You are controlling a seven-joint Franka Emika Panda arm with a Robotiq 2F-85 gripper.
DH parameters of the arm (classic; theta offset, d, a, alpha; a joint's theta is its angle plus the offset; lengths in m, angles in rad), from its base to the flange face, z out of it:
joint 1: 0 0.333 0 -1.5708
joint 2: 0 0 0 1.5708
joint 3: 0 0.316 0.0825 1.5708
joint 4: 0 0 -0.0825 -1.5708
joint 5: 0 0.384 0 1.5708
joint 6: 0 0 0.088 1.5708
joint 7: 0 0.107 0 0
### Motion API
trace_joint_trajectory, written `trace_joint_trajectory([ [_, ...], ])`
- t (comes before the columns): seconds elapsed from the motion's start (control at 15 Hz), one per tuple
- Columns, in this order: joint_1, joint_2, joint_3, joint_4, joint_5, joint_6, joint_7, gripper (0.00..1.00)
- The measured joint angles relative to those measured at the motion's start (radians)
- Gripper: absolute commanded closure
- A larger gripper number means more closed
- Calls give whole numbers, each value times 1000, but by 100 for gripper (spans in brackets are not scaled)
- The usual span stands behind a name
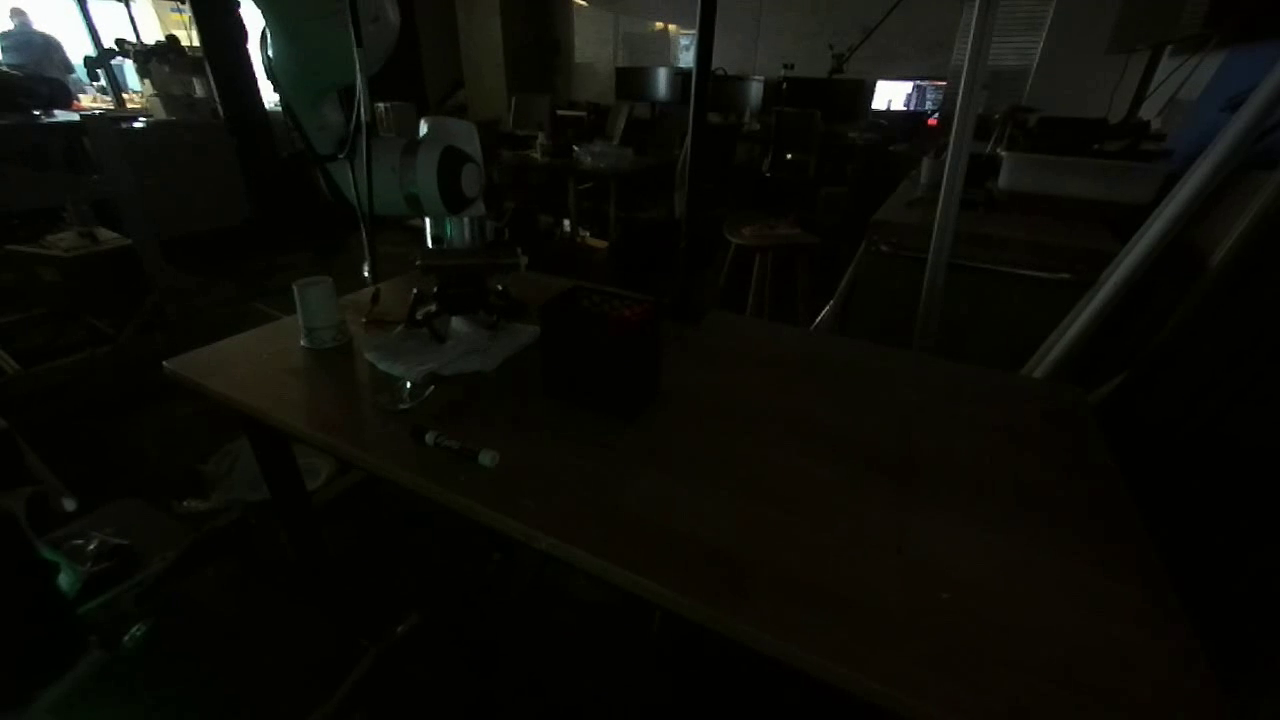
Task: Put the white towel in the black basket.
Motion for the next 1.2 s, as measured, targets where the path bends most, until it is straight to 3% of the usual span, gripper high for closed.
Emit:
trace_joint_trajectory([
  [0.53,-11,-74,19,-54,7,-6,56,99],
  [1.2,-83,-416,32,-325,117,-11,122,97],
])
